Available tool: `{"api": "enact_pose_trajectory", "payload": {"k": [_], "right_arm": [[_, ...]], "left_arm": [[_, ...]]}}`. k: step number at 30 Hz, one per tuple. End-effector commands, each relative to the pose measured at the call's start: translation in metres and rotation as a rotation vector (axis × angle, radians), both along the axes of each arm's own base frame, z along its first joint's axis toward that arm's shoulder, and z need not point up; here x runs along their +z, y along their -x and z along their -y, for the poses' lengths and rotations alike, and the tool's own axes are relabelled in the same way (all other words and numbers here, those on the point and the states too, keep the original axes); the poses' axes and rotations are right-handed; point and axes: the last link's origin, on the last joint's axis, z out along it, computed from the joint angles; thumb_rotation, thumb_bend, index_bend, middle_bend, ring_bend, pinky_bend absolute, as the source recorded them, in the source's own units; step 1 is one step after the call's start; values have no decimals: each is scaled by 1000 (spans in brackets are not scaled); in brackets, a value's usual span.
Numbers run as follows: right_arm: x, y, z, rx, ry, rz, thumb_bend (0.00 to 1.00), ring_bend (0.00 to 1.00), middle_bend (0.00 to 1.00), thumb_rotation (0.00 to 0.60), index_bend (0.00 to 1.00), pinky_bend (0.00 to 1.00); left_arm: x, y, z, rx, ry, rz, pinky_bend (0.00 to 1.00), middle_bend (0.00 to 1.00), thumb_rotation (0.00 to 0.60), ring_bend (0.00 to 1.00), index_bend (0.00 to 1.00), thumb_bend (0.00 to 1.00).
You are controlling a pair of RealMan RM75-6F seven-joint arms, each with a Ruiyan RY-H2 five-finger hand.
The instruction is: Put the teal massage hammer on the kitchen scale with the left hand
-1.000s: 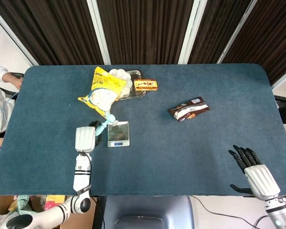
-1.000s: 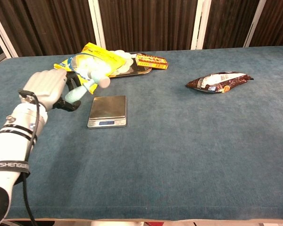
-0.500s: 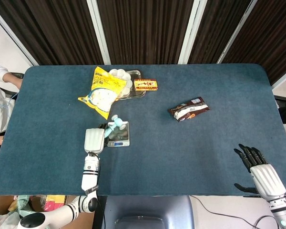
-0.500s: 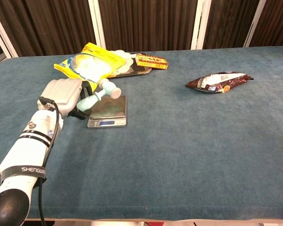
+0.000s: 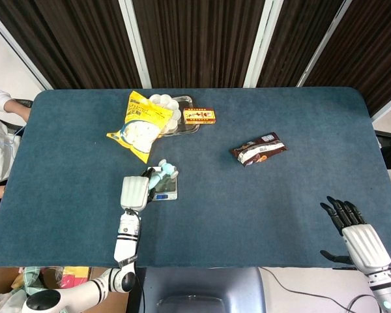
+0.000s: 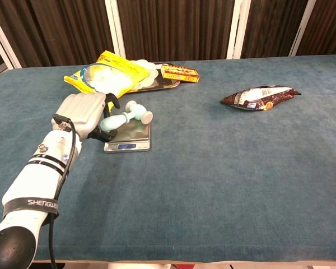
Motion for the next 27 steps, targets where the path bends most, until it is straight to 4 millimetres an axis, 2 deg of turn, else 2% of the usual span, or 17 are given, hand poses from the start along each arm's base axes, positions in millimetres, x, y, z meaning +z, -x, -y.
{"api": "enact_pose_trajectory", "payload": {"k": [1,13,19,22,27], "right_arm": [[0,0,0,0,-2,1,137,0,0,600,0,0],[0,-1,-1,7,-1,4,137,0,0,600,0,0],[0,-2,0,7,0,4,137,0,0,600,0,0],[0,-2,0,7,-1,4,137,0,0,600,0,0],[0,-2,0,8,-1,4,138,0,0,600,0,0]], "left_arm": [[1,-1,2,-10,-4,1,865,508,600,925,290,481],[7,3,5,4,54,12,870,451,600,920,216,398],[8,4,7,-21,66,20,830,307,600,785,164,348],[9,3,8,-25,85,31,830,261,600,785,152,340],[10,2,8,-27,89,35,834,244,600,792,140,334]]}}
